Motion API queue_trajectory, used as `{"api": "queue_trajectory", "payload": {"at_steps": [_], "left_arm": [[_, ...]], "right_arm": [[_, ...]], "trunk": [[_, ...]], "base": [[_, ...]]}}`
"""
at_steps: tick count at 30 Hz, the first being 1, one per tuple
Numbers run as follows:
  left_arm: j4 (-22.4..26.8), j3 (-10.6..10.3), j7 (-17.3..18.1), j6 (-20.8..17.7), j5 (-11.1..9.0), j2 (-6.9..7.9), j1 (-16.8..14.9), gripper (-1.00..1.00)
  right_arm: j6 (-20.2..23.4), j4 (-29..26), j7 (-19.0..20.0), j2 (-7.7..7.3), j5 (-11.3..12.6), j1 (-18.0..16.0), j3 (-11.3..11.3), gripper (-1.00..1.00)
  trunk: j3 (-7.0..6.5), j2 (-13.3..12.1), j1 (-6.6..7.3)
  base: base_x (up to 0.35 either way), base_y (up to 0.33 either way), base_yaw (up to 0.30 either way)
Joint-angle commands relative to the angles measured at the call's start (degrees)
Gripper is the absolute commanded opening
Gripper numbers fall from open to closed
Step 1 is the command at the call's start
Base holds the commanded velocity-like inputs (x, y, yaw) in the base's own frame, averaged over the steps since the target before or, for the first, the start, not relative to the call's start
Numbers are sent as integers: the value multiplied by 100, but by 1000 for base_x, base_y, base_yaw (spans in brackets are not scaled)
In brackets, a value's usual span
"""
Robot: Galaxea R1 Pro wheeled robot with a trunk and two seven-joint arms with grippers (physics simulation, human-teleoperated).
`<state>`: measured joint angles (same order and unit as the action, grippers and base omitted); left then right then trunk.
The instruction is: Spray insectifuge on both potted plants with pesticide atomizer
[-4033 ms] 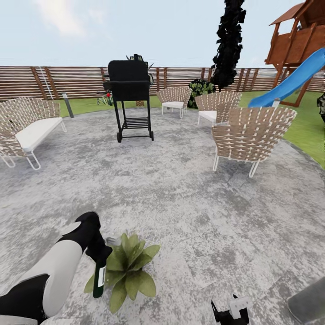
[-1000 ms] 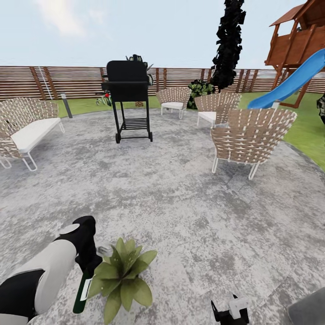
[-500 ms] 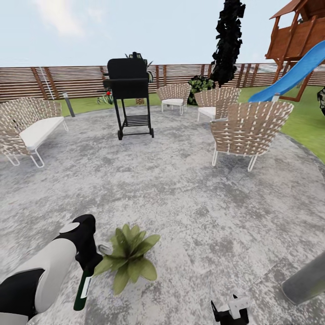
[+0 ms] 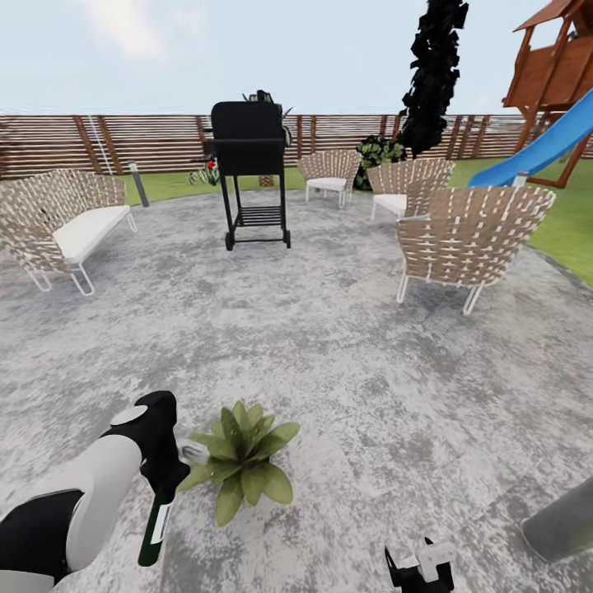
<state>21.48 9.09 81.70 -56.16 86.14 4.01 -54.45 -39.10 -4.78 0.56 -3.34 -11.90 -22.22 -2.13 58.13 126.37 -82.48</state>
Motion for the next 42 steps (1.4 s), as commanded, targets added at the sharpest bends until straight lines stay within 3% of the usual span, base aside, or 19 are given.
{"api": "queue_trajectory", "payload": {"at_steps": [1,7,16,32,42], "left_arm": [[5,45,48,-61,61,-7,-4,-100],[20,58,51,-61,49,-38,-38,-100],[24,58,56,-70,44,-181,-56,-100],[16,55,65,-79,52,-173,-27,-100],[15,33,50,-79,51,-115,2,-100]], "right_arm": [[-15,3,6,0,-32,-2,-24,100],[-19,0,6,-3,-31,-2,-24,100],[-19,-5,12,-9,-35,-2,-24,100],[-19,-5,14,-9,-32,-2,-24,100],[-19,-5,28,-9,-40,-2,-23,100]], "trunk": [[5,2,3],[5,2,3],[5,2,3],[5,2,3],[5,2,3]], "base": [[-202,-177,273],[-149,-226,246],[63,-274,21],[-69,-290,0],[-73,-36,153]]}}
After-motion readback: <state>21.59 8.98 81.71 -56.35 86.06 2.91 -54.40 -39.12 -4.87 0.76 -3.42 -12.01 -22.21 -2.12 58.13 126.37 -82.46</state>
